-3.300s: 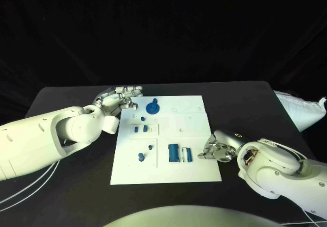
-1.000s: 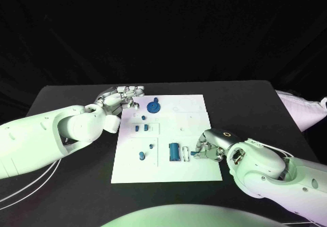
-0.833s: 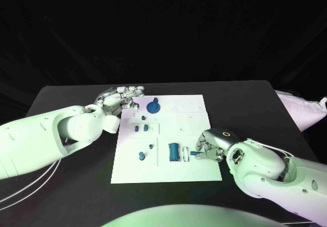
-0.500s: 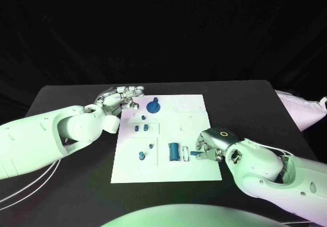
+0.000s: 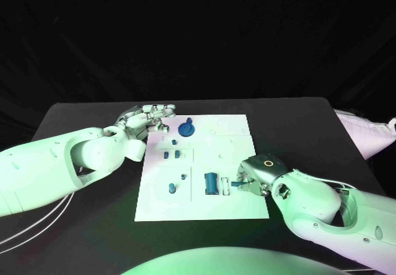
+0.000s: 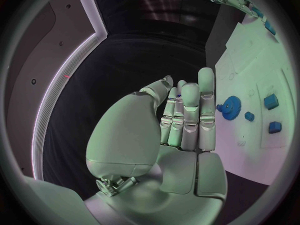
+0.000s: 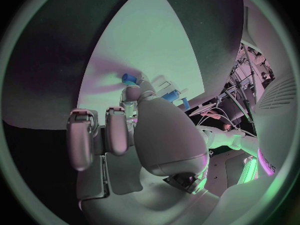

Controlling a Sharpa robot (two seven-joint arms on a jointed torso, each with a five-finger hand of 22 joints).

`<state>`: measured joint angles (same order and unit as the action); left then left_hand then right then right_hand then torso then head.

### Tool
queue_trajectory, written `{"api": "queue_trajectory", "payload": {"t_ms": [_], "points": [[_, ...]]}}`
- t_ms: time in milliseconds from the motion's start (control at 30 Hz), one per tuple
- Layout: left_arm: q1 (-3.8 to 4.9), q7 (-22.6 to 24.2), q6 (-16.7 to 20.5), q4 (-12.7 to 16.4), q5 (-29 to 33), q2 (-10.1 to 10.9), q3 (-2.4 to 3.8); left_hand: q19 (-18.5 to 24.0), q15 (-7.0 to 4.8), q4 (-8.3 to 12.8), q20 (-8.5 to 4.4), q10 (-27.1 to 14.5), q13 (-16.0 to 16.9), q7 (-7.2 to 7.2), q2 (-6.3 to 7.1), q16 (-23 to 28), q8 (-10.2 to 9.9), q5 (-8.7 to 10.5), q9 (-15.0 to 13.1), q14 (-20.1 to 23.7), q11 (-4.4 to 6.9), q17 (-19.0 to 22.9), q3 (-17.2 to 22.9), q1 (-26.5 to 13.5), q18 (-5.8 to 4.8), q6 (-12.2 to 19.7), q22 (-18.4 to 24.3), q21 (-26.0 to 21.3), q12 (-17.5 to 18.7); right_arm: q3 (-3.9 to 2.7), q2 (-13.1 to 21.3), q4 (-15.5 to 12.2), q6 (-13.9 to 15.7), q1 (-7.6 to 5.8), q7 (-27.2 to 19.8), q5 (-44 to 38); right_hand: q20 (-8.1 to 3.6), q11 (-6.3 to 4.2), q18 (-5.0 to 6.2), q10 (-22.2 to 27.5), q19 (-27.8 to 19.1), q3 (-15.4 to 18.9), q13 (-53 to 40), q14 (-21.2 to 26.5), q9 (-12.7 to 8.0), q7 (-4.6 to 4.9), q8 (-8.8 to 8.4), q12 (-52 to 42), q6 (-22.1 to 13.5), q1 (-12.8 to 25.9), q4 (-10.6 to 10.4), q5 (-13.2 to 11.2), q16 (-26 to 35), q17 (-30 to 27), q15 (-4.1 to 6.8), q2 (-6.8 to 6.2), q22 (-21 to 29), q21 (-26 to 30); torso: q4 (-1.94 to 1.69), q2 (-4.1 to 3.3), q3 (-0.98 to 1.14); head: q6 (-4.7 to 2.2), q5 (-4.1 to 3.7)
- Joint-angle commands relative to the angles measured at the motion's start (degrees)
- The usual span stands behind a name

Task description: Assemble the parts on the task board

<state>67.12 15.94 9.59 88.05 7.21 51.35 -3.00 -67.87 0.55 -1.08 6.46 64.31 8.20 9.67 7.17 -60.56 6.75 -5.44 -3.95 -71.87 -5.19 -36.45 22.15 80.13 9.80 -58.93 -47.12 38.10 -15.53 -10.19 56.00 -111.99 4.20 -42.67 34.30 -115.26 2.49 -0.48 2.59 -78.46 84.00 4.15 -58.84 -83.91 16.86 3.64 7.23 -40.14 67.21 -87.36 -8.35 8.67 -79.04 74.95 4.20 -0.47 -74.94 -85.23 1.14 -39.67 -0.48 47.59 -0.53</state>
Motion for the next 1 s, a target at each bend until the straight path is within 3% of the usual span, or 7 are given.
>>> {"api": "queue_trajectory", "payload": {"t_ms": [33,200,333,533,700,833,1000], "points": [[-0.02,0.2,-1.29,0.09,-0.66,-0.16,0.03,0.4,0.07,0.02,-0.02,-0.43,0.11,-0.01,-0.3,0.22,0.39,-0.28,0.05,0.36,-0.12,0.23,-0.36,0.17,0.65,0.48,0.07,-0.26,-0.32,0.77,-0.12,0.99,-5.02,0.58,0.49,-4.16,-0.56,-0.65,-0.87,-1.06,1.59,-0.87,-0.62,-3.5,0.16,-0.25,0.42,-0.87,0.65,-0.67,0.03,0.47,-0.33,0.72,0.45,0.62,-9.13,-0.34,-0.05,-0.01,0.03,0.05,0.03],[-0.03,0.2,-1.32,0.1,-0.8,-0.11,0.03,0.4,0.07,0.03,-0.01,-0.47,0.11,-0.01,-0.31,0.24,0.39,-0.28,0.05,0.38,-0.13,0.29,-0.37,0.18,0.66,0.49,0.07,-0.27,-0.35,0.96,-0.3,0.91,-4.12,0.66,0.53,-4.77,-0.74,-0.84,-0.94,-1.41,1.81,-2.3,-0.83,-3.58,0.04,-0.48,0.23,-1.2,0.85,-0.05,-0.53,1.23,-0.59,1.08,0.61,1.18,-9.42,-0.56,-0.01,0.02,0.03,-0.09,0.03],[-0.04,0.2,-1.36,0.14,-0.84,-0.1,0.03,0.4,0.07,0.03,-0.01,-0.47,0.11,-0.01,-0.31,0.24,0.39,-0.28,0.05,0.38,-0.13,0.29,-0.37,0.18,0.66,0.49,0.07,-0.27,-0.35,1.0,-0.37,0.79,-2.23,0.68,0.59,-4.61,-0.86,-0.99,-1.02,-1.8,2.01,-3.59,-1.21,-3.65,-0.04,-0.63,0.02,-1.73,0.97,1.36,-1.51,3.64,-0.84,1.43,0.71,0.65,-9.69,-0.76,-0.02,-0.01,0.0,-0.14,0.02],[-0.05,0.19,-1.44,0.23,-0.92,-0.06,0.03,0.4,0.07,0.03,-0.01,-0.47,0.11,-0.01,-0.31,0.24,0.39,-0.28,0.05,0.38,-0.13,0.29,-0.37,0.18,0.66,0.49,0.07,-0.27,-0.35,0.94,-0.2,0.06,4.94,0.7,0.68,-2.34,-0.97,-1.06,-1.15,-2.49,2.36,-6.45,-1.82,-3.8,-0.08,-0.93,-0.27,-2.49,1.23,4.74,-4.56,8.52,-1.43,2.21,0.86,-0.93,-10.2,-1.13,-0.03,-0.06,0.02,-0.33,0.05],[-0.05,0.18,-1.46,0.28,-0.94,-0.03,0.03,0.4,0.07,0.07,-0.01,-0.53,0.12,-0.03,-0.37,0.23,0.41,-0.29,0.05,0.41,-0.12,0.32,-0.36,0.24,0.66,0.5,0.08,-0.3,-0.41,0.24,0.55,-1.11,10.15,0.69,0.85,1.9,-1.07,-1.11,-1.22,-2.75,2.56,-9.19,-2.17,-3.86,0.02,-0.88,-0.35,-2.82,1.42,5.72,-5.94,10.96,-1.7,2.59,0.92,-2.24,-10.47,-1.34,-0.06,0.01,-0.03,-0.36,-0.05],[-0.06,0.18,-1.47,0.33,-0.95,0.01,0.03,0.4,0.07,0.07,-0.01,-0.53,0.12,-0.03,-0.37,0.23,0.41,-0.29,0.05,0.41,-0.12,0.32,-0.36,0.24,0.66,0.5,0.08,-0.3,-0.41,-0.61,1.21,-1.43,12.34,0.63,0.99,10.36,-1.07,-1.12,-1.27,-2.96,2.68,-10.56,-2.36,-3.89,0.09,-0.83,-0.4,-3.01,1.48,6.77,-7.01,11.5,-1.83,2.76,0.9,-2.57,-10.64,-1.46,-0.06,-0.02,-0.06,-0.43,-0.14],[-0.06,0.19,-1.45,0.38,-0.95,0.04,0.03,0.4,0.07,0.07,-0.01,-0.53,0.12,-0.03,-0.37,0.23,0.41,-0.29,0.05,0.41,-0.12,0.32,-0.36,0.24,0.66,0.5,0.08,-0.3,-0.41,-0.98,1.4,-1.31,13.45,0.61,1.05,19.19,-1.07,-1.09,-1.27,-2.96,2.68,-11.28,-2.35,-3.88,0.14,-0.79,-0.43,-2.89,1.48,7.21,-7.32,12.06,-1.8,2.73,0.89,-2.92,-10.65,-1.47,-0.06,-0.03,-0.05,-0.42,-0.08]]}}
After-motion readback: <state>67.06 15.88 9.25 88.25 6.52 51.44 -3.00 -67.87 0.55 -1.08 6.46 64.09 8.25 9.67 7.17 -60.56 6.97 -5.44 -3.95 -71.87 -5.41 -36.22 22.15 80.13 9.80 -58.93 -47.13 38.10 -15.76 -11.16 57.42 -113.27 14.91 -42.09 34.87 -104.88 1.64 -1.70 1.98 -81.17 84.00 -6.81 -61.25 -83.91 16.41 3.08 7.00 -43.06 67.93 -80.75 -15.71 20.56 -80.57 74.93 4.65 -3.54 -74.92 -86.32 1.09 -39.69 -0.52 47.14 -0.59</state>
